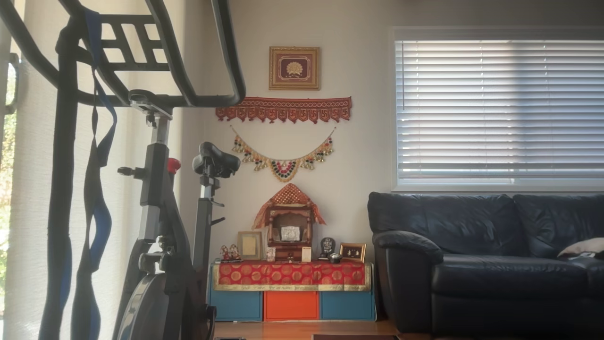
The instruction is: Sort medicines into box.
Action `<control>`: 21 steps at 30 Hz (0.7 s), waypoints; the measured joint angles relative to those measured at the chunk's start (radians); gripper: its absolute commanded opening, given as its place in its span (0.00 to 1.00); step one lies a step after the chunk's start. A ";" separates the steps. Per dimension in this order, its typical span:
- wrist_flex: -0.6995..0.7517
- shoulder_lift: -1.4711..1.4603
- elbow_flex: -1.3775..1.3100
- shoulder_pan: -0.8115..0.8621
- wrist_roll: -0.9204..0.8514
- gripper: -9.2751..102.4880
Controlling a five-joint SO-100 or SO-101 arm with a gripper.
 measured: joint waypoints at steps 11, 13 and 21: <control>-0.117 0.043 0.087 -0.009 -0.008 0.28; -0.129 0.043 0.098 -0.009 -0.012 0.28; -0.183 0.057 0.135 -0.009 -0.012 0.28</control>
